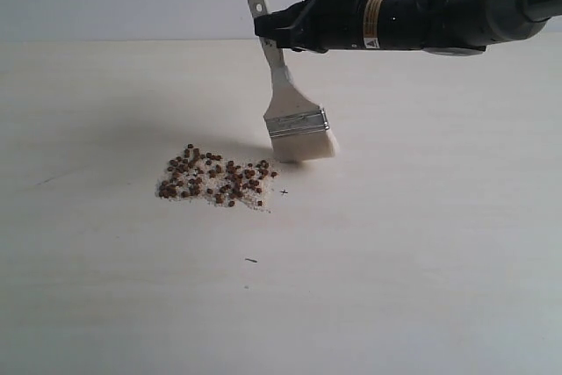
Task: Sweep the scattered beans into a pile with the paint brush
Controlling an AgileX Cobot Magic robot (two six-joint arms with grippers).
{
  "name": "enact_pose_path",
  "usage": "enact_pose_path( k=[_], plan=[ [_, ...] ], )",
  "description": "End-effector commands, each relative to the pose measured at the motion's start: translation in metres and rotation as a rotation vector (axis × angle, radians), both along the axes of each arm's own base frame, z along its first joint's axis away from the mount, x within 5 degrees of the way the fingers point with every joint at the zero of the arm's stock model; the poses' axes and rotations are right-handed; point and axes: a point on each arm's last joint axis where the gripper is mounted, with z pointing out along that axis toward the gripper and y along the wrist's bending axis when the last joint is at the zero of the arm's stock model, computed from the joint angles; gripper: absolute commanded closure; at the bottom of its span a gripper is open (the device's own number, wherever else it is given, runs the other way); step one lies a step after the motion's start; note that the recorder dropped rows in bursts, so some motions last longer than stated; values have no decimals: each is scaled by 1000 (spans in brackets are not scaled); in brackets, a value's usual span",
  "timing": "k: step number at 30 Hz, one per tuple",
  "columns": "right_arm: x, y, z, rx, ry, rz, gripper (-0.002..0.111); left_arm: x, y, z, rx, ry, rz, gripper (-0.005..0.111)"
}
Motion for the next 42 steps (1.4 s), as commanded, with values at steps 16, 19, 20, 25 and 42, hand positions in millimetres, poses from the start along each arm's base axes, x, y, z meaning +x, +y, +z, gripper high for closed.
enact_pose_path(
  k=[16, 19, 20, 25, 42],
  plan=[
    [-5, 2, 20, 37, -51, 35, 108, -1, 0, -1, -4, -3, 1, 107],
    [-1, 1, 18, 22, -76, 2, 108, -1, 0, -1, -4, -3, 1, 107],
    [-1, 1, 17, 20, -80, -5, 108, -1, 0, -1, -4, -3, 1, 107],
    [1, 1, 7, 17, -69, -10, 108, -1, 0, -1, -4, -3, 1, 107],
    [-9, 8, 3, 136, -66, 132, 108, -1, 0, -1, -4, -3, 1, 107]
  ],
)
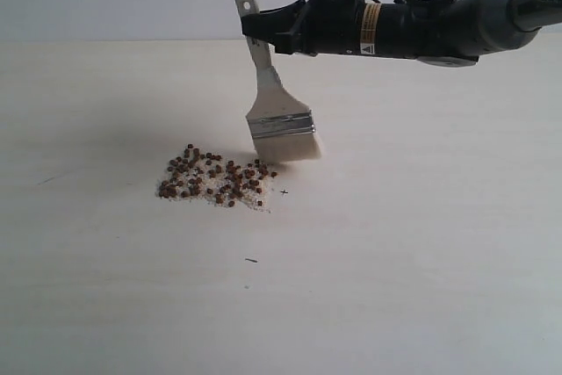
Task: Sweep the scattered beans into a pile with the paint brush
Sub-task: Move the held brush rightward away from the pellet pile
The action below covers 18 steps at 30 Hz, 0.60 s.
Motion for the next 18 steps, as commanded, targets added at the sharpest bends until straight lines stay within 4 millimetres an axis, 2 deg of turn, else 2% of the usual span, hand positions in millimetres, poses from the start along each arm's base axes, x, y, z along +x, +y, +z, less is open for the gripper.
enact_pose_path(
  k=[1, 9, 18],
  plan=[
    [-3, 2, 4, 29, -9, 32, 108, -1, 0, -1, -4, -3, 1, 107],
    [-3, 1, 8, 26, -10, 27, 108, 0, 0, -1, -5, -1, 2, 107],
    [-8, -3, 44, -33, 30, -16, 108, 0, 0, -2, -8, 10, 2, 107]
  ],
)
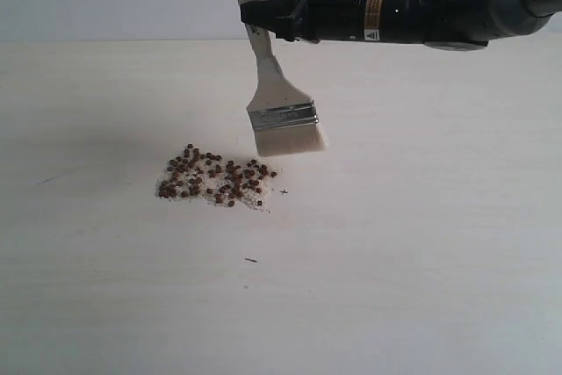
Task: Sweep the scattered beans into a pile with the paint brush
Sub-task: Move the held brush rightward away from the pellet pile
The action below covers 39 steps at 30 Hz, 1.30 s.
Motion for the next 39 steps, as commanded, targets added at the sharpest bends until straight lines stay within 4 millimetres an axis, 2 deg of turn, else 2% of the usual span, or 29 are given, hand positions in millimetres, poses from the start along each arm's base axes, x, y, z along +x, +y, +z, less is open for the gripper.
enact_pose_path(
  k=[1, 5, 10, 15, 18, 23, 31, 39],
  plan=[
    [-6, -2, 26, -12, 29, -15, 108, 0, 0, -2, -8, 8, 2, 107],
    [-13, -14, 39, 5, 71, -25, 108, 0, 0, -2, -8, 8, 2, 107],
    [-30, -41, 40, -2, 73, -54, 108, 0, 0, -2, -8, 8, 2, 107],
    [-58, -68, 41, 120, 27, -66, 108, 0, 0, -2, -8, 8, 2, 107],
    [-75, -77, 42, 212, -14, -90, 108, 0, 0, -2, -8, 8, 2, 107],
    [-97, -83, 28, 218, -26, -159, 108, 0, 0, -2, -8, 8, 2, 107],
    [-131, -88, 24, 182, -39, -179, 108, 0, 0, -2, -8, 8, 2, 107],
    [-144, -89, 18, 155, -44, -181, 108, 0, 0, -2, -8, 8, 2, 107]
  ],
)
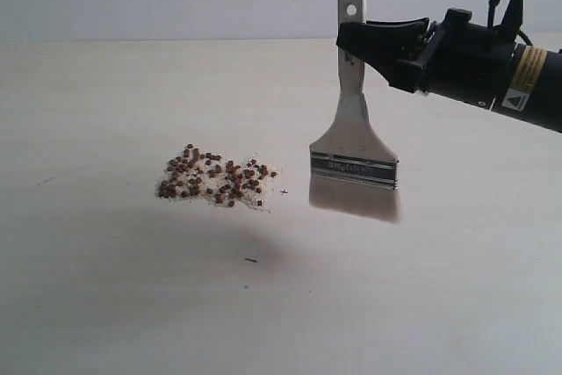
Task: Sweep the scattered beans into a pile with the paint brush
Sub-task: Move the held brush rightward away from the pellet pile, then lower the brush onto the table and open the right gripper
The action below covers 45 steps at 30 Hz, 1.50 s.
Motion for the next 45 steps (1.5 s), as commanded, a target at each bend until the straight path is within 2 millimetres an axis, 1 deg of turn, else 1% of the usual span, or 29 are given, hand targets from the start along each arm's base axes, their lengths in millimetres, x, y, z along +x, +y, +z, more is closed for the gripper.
enact_pose_path(
  k=[1, 6, 9, 11, 13, 15, 17, 20, 22, 25, 34, 37, 40, 42, 45],
  plan=[
    [-3, -2, 3, 11, -25, -4, 108, 0, 0, -2, -8, 8, 2, 107],
    [-3, -2, 3, 28, -4, -9, 108, 0, 0, -2, -8, 8, 2, 107],
    [6, -4, 10, 140, 102, -57, 108, 0, 0, -2, -8, 8, 2, 107],
    [16, -5, 10, 97, 173, -99, 108, 0, 0, -2, -8, 8, 2, 107],
    [29, -6, 13, 11, 236, -128, 108, 0, 0, -2, -8, 8, 2, 107],
    [40, -6, 17, -48, 301, -149, 108, 0, 0, -2, -8, 8, 2, 107],
    [47, -6, 23, -76, 335, -157, 108, 0, 0, -2, -8, 8, 2, 107],
    [54, -5, 34, -62, 365, -156, 108, 0, 0, -2, -8, 8, 2, 107],
    [57, -5, 34, -24, 411, -163, 108, 0, 0, -2, -8, 8, 2, 107],
    [62, -4, 23, 12, 495, -172, 108, 0, 0, -2, -8, 8, 2, 107],
    [69, 1, -36, 5, 667, -106, 108, 0, 0, -2, -8, 8, 2, 107],
    [71, 1, -49, -15, 689, -114, 108, 0, 0, -2, -8, 8, 2, 107],
    [73, -3, -61, -56, 713, -166, 108, 0, 0, -2, -8, 8, 2, 107],
    [75, -5, -66, -86, 725, -200, 108, 0, 0, -2, -8, 8, 2, 107],
    [75, -5, -71, -99, 727, -198, 108, 0, 0, -2, -8, 8, 2, 107]
  ],
)
